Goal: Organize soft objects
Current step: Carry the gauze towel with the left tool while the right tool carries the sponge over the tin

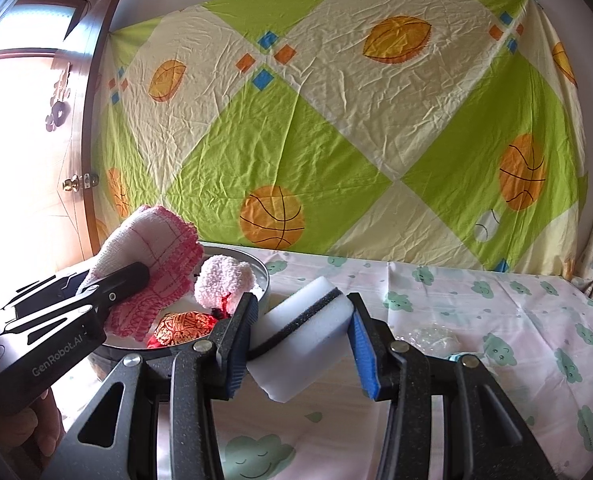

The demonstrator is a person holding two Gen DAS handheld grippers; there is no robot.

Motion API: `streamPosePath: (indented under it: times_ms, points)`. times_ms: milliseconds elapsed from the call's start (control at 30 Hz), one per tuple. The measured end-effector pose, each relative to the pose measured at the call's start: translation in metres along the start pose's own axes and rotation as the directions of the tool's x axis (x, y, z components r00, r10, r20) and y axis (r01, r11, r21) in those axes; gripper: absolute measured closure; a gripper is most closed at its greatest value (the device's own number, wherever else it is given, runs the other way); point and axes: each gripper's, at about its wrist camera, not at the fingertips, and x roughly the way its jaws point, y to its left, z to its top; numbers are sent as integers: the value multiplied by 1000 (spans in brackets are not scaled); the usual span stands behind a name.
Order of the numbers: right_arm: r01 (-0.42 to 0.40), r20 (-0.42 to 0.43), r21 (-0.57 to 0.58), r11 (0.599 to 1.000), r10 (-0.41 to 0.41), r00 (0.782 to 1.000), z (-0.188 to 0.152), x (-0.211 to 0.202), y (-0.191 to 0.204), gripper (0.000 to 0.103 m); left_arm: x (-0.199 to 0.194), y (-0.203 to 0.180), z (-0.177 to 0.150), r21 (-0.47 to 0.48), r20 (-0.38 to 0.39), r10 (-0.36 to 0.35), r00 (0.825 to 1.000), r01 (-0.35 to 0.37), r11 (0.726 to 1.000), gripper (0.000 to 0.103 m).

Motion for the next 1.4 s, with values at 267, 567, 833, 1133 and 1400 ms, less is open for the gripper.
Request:
streamPosePath:
  times_ms: [267, 567, 833, 1133, 1400]
  points:
    - [-24, 0, -9, 1000, 24, 1000, 0, 2, 11, 55, -3, 9, 0, -18, 3, 6, 1000, -6, 1000, 78]
    - [-40, 1, -14, 999, 40, 999, 0, 3, 19, 55, -8, 17, 0, -34, 22, -6, 1000, 7, 999, 78]
    - [-51, 7, -15, 999, 51, 999, 0, 4, 23, 55, -12, 20, 1, -46, 36, 5, 999, -3, 999, 78]
    - [-69, 9, -24, 997, 69, 998, 1, 3, 32, 55, -15, 27, 1, -55, 49, 25, 998, -23, 998, 78]
    - [-87, 3, -44, 995, 87, 996, 2, 7, 43, 55, -17, 34, 0, -66, 51, 28, 998, -25, 997, 78]
